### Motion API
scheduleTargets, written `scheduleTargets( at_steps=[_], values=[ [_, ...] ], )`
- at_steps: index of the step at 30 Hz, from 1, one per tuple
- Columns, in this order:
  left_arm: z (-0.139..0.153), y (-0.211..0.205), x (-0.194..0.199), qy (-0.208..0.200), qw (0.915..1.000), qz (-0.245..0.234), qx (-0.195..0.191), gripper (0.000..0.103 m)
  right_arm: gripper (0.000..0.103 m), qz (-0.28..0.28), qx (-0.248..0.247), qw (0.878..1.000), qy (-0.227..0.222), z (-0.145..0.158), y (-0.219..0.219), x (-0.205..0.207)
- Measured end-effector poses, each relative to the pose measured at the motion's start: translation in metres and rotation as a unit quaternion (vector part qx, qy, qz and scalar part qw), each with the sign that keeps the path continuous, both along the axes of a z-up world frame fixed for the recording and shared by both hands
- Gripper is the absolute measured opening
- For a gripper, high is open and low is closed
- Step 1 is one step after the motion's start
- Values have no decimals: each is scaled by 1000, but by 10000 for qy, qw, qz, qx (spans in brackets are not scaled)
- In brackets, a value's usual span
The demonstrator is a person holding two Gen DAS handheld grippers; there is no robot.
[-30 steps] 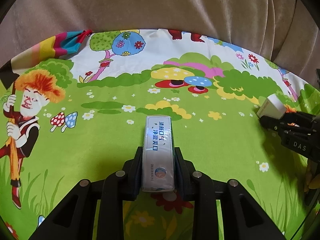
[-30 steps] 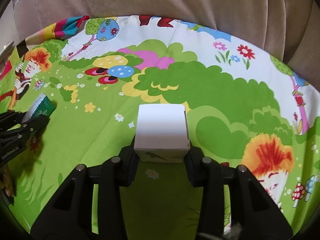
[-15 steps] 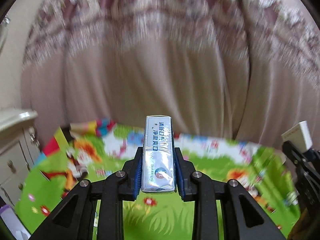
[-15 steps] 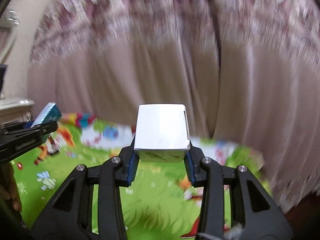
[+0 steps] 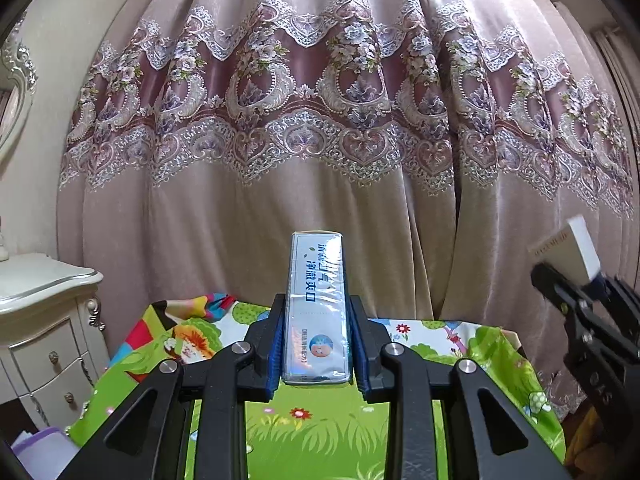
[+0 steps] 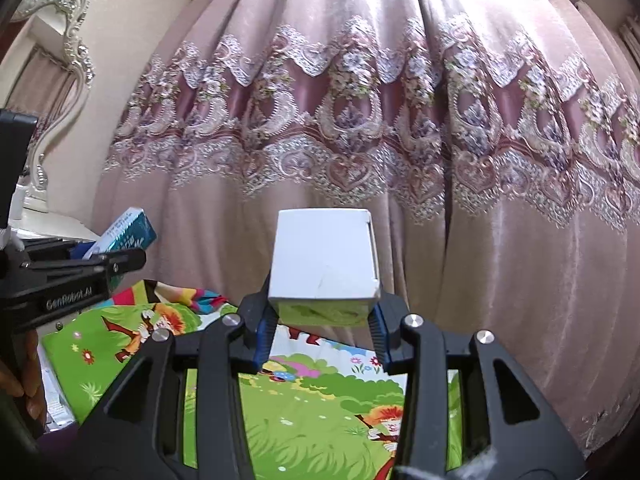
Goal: Organize rigid objects
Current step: 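Carry the toothpaste box with the left gripper while the right carries the white cube to the storage box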
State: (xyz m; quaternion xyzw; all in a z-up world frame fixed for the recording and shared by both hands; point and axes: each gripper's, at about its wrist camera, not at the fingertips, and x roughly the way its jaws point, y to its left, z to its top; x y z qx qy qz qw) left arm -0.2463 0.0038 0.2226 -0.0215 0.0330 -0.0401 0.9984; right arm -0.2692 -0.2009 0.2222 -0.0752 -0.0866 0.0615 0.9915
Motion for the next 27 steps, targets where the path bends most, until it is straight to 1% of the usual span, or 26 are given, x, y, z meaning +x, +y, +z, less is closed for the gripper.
scheduleTargets(
  at_steps=[3, 5, 9, 14, 17, 22, 25, 27],
  values=[
    [-4, 2, -13, -31, 9999, 50, 84, 30, 44, 95, -99, 9998, -119, 4, 8, -12],
    [-8, 9, -18, 70, 9999, 61, 65, 30, 44, 166, -154, 9997, -132, 5, 12, -15],
    [-19, 27, -24, 301, 9994, 177, -16, 30, 44, 471, -241, 9986, 49, 3, 27, -17],
    [-29, 56, -39, 412, 9977, 531, -89, 30, 44, 763, -379, 9964, 37, -1, 48, -24],
    [-30, 72, -49, 398, 9962, 763, -129, 30, 44, 977, -483, 9940, 5, 1, 62, -28],
    [-33, 97, -67, 393, 9925, 1150, -135, 30, 44, 1433, -715, 9871, -25, 0, 91, -36],
    [-39, 112, -73, 529, 9897, 1318, -184, 30, 44, 1756, -827, 9810, 51, -2, 109, -38],
    [-47, 126, -79, 669, 9863, 1487, -240, 30, 45, 1974, -923, 9759, 137, -4, 122, -38]
  ],
)
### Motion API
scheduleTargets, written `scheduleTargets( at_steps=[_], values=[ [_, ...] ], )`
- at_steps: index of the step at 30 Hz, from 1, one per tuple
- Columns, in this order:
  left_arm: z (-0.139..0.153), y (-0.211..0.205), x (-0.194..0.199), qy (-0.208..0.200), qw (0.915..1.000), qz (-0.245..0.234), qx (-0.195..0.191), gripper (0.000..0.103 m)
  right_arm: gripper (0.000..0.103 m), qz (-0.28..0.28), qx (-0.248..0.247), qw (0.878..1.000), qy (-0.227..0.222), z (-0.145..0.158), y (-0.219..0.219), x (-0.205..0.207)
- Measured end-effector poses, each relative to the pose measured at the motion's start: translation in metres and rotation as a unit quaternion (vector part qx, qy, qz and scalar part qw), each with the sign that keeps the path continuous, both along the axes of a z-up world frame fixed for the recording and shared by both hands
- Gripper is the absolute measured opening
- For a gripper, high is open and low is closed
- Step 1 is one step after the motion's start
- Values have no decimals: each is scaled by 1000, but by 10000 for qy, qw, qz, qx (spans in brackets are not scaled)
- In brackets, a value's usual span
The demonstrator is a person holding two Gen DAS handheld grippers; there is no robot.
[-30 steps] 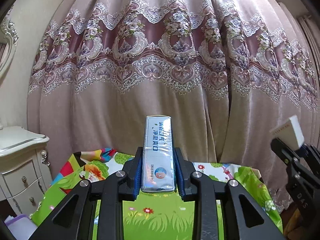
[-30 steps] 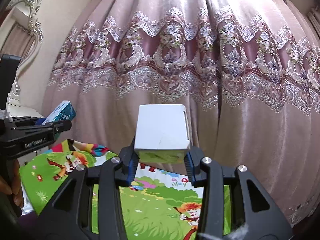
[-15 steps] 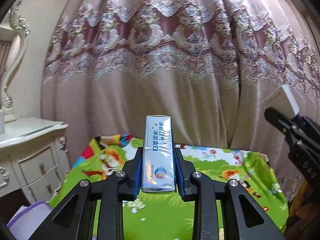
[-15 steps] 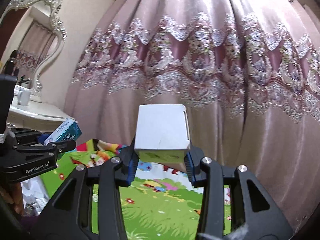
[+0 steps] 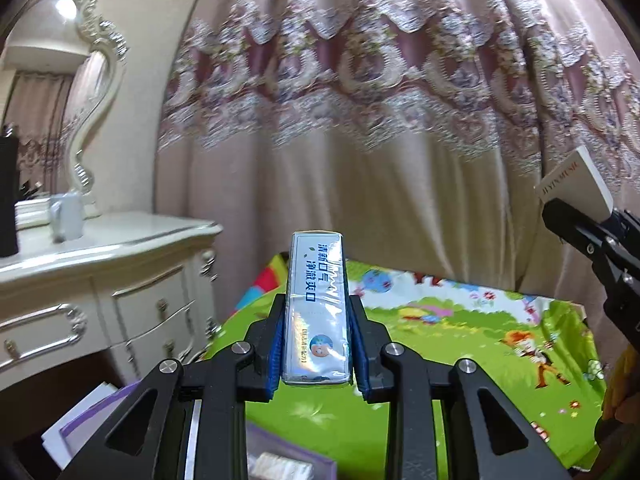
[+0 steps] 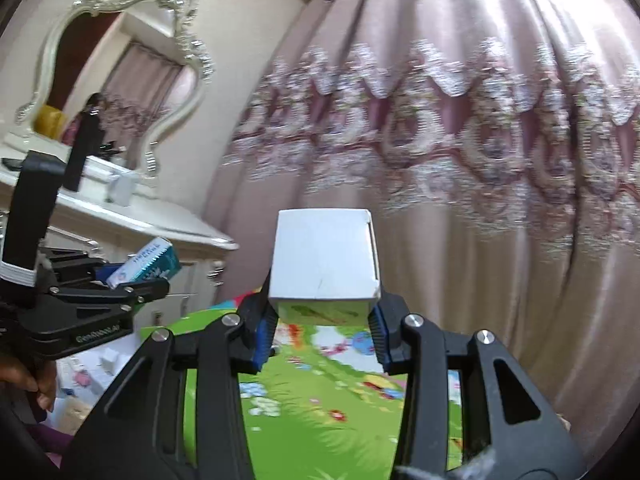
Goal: Organize rigid objects
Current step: 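Carry the toothpaste box with the left gripper while the right carries the white cube to the storage box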
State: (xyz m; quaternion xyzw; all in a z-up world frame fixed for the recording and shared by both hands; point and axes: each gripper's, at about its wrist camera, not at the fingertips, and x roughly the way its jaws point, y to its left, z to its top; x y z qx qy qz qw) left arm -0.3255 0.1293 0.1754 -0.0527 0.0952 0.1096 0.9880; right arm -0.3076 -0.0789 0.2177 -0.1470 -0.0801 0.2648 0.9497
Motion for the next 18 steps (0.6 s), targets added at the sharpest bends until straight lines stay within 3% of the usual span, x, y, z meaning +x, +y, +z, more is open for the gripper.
scheduleTargets(
  at_steps=[9, 18],
  values=[
    [-36, 58, -22, 553, 9949, 730, -433, 30, 45, 980, -749, 9917, 371, -19, 69, 0],
    [-76, 98, -29, 1202, 9816, 1142, -948, 30, 45, 1758, -1387, 9662, 1275, -44, 128, 11]
  ],
)
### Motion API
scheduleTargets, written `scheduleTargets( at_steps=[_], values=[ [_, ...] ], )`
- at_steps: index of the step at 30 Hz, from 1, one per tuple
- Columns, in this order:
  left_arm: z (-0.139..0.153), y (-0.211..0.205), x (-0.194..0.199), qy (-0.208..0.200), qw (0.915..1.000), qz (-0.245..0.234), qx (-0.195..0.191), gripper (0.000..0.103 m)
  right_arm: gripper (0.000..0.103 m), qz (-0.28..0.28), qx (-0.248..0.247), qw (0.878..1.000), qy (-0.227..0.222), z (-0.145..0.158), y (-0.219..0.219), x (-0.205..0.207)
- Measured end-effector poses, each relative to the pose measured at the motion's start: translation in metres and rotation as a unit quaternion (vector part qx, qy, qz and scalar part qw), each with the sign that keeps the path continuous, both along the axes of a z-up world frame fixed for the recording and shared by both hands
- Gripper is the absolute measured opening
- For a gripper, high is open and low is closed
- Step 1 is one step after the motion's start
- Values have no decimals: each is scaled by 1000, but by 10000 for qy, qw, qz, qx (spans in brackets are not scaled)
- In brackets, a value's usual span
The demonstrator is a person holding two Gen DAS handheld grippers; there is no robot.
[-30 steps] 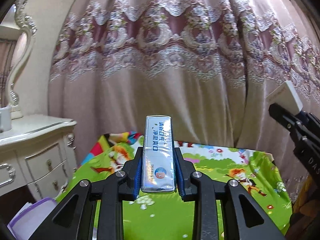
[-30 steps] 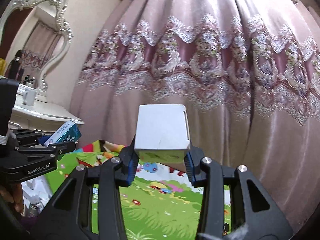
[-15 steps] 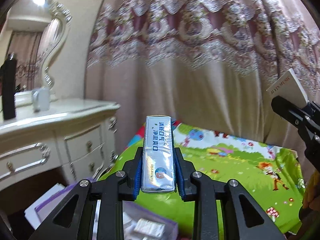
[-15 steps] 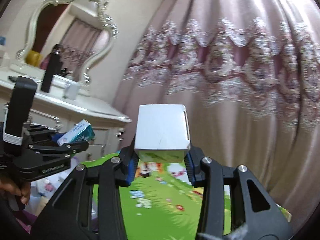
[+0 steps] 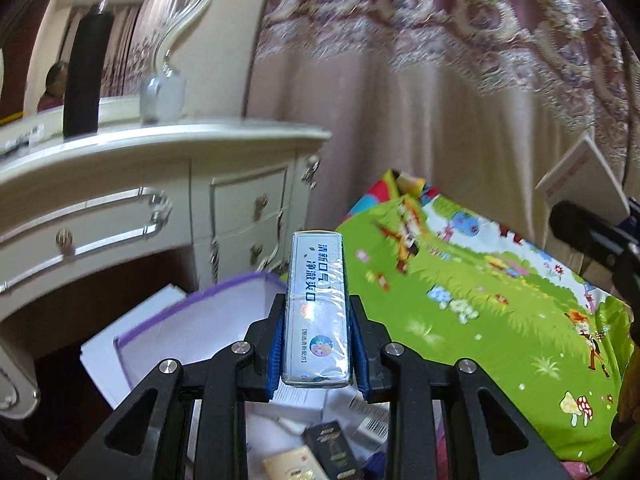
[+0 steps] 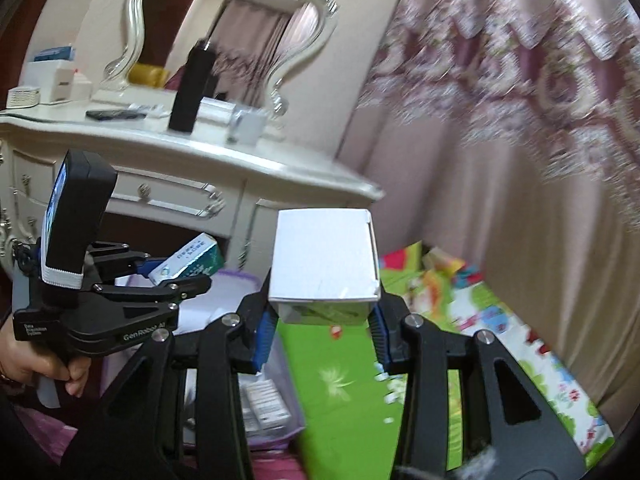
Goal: Organize rigid objects
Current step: 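Carry the toothpaste box with the left gripper while the right carries the white cube to the storage box, then open the left gripper over the storage box while the right gripper releases the white cube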
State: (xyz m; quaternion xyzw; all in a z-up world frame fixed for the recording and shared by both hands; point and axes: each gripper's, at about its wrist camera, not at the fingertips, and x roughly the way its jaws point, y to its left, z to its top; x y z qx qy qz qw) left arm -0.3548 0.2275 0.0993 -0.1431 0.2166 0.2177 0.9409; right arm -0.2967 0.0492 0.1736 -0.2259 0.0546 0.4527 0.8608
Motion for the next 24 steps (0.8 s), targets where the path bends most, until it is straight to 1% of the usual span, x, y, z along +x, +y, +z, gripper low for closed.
scheduleTargets(
  at_steps=[2, 5, 6, 8, 9, 12, 15, 18, 21, 24],
  values=[
    [-10, 9, 1, 138, 9997, 64, -200, 30, 45, 132, -302, 9988, 356, -11, 17, 9],
    [-24, 21, 2, 326, 9980, 155, -519, 30, 45, 227, -631, 9948, 768, -25, 34, 20],
    [-30, 25, 2, 409, 9970, 199, -619, 30, 45, 261, -862, 9909, 998, -33, 44, 27],
    [-38, 32, 4, 546, 9952, 248, -767, 30, 45, 312, -1085, 9859, 1235, -43, 56, 34],
    [-43, 35, 4, 598, 9943, 264, -840, 30, 45, 356, -1324, 9804, 1412, -53, 65, 39],
    [-54, 42, 1, 715, 9911, 369, -1061, 30, 45, 382, -1648, 9707, 1709, -73, 80, 46],
    [-51, 43, -2, 708, 9919, 495, -934, 30, 45, 410, -1829, 9650, 1834, -88, 89, 46],
    [-44, 43, -8, 609, 9933, 568, -807, 30, 44, 479, -1911, 9625, 1866, -95, 95, 45],
    [-38, 46, -10, 557, 9929, 646, -828, 31, 44, 522, -1971, 9606, 1890, -99, 97, 42],
    [-33, 46, -10, 665, 9920, 623, -879, 31, 45, 691, -2110, 9539, 2019, -102, 100, 41]
  ],
)
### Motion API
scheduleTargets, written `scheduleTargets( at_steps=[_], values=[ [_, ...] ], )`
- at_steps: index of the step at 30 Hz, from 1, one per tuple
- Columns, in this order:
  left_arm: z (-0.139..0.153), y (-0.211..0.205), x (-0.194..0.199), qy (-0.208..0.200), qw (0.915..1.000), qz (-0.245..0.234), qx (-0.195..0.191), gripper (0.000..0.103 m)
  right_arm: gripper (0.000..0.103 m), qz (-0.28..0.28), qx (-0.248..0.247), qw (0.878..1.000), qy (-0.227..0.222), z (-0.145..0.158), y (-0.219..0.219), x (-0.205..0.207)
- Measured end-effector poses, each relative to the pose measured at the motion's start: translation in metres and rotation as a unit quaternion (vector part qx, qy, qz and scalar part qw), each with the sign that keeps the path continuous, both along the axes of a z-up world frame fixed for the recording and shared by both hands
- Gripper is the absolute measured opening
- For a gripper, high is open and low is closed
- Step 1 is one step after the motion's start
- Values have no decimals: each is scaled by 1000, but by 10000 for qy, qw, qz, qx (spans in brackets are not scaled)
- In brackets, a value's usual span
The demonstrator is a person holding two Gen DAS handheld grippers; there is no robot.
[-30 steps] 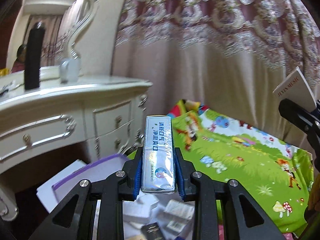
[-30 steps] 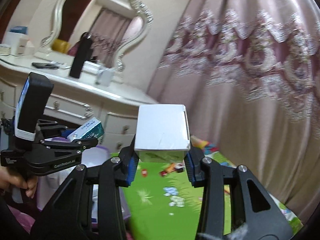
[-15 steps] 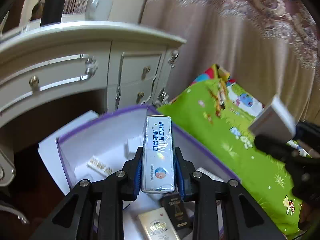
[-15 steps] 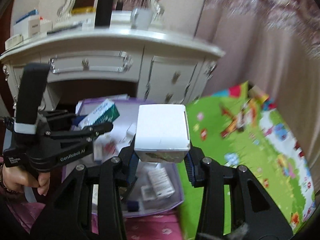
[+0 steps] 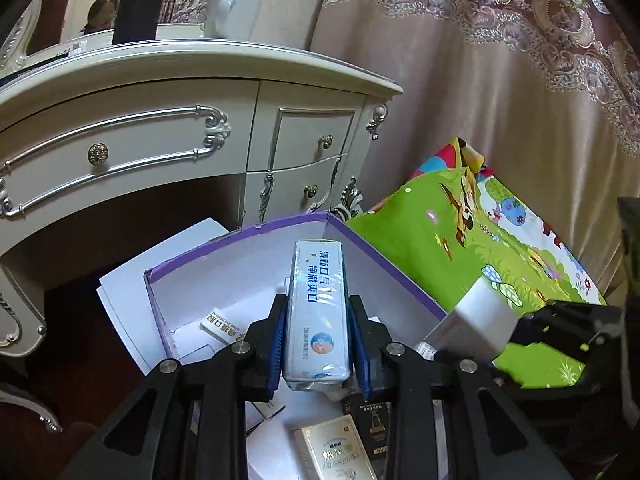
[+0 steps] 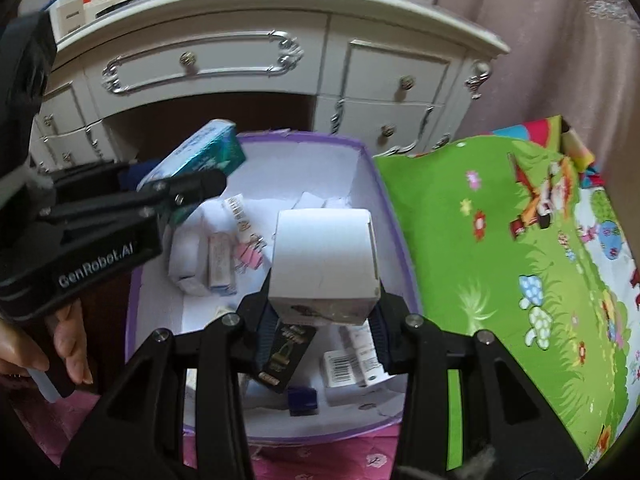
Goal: Organize rigid objects
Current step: 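Open the left gripper over the storage box while the right gripper releases the white cube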
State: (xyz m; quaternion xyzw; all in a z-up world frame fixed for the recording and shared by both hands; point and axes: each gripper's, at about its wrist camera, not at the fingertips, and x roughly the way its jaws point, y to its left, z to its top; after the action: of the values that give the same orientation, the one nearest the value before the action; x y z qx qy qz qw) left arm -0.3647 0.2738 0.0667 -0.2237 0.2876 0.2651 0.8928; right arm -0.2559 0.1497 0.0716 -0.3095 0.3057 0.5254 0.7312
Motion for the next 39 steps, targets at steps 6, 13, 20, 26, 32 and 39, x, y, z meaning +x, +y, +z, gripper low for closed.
scheduleTargets(
  at_steps=[6, 13, 20, 26, 32, 39],
  values=[
    [34, -12, -4, 327, 9952, 157, 908, 103, 88, 48, 151, 9999, -57, 8, -8, -3],
    [60, -20, 2, 764, 9865, 78, 1449, 103, 94, -335, 212, 9992, 102, 20, -23, 11],
    [16, 11, 17, 1328, 9905, -163, -322, 103, 94, -559, -351, 9968, 454, 8, -29, 13],
    [-23, 14, 23, 1913, 9783, -243, -755, 103, 94, -495, -628, 9952, 559, -3, -29, 4],
    [-36, 11, 22, 2021, 9758, -221, -803, 103, 94, -368, -814, 9954, 341, -11, -23, -9],
    [-37, 16, 21, 1972, 9765, -239, -838, 103, 94, -353, -817, 9954, 356, -12, -22, -11]
  ],
)
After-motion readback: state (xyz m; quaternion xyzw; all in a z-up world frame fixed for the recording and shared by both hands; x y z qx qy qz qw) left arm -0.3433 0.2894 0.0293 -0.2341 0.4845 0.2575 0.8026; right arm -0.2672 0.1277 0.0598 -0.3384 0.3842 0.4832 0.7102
